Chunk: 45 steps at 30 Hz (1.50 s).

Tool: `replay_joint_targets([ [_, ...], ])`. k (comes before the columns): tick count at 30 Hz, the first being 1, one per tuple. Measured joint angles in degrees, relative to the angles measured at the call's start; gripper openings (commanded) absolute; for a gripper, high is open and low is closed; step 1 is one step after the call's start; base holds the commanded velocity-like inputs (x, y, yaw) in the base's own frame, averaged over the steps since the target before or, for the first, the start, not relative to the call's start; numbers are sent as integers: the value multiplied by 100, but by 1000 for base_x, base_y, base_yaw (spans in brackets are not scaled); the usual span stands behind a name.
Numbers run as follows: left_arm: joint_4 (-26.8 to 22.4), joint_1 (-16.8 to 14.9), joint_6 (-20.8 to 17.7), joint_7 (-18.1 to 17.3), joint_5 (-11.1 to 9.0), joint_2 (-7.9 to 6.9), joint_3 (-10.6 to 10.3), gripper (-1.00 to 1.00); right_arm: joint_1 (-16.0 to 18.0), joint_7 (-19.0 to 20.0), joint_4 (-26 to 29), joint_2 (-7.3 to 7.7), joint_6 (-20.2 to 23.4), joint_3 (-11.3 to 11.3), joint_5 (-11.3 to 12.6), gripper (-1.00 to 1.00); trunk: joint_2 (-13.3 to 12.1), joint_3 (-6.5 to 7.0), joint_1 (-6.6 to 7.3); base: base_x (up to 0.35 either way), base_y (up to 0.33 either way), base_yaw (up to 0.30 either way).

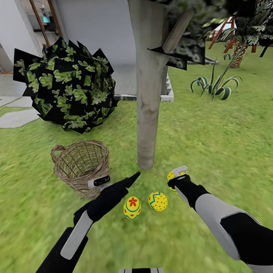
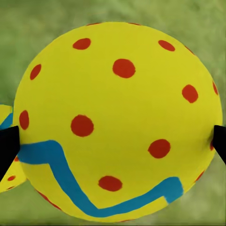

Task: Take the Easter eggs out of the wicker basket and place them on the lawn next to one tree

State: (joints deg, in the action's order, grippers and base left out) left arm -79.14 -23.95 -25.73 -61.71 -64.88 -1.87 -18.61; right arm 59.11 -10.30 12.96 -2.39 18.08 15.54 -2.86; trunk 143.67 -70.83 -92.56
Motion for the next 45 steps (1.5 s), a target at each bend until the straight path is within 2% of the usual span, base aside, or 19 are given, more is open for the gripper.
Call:
replay_joint_targets([
  [15,74,9,6,22,8,-9,-23,100,-15,53,71,2,-72,-20,-33,-100,20,-333,-39,0,0,0],
  [30,66,9,88,-16,9,-45,-23,100,-9,52,92,24,-72,-22,-33,-100,21,-333,-38,21,-77,0],
  [40,66,9,64,15,17,-44,-23,100,-8,-18,92,14,-26,-22,-34,-100,34,-554,-64,0,0,0],
  [45,72,9,62,18,17,-44,-23,100,-6,-278,150,20,-67,-24,-40,-100,40,-665,-77,0,0,0],
])
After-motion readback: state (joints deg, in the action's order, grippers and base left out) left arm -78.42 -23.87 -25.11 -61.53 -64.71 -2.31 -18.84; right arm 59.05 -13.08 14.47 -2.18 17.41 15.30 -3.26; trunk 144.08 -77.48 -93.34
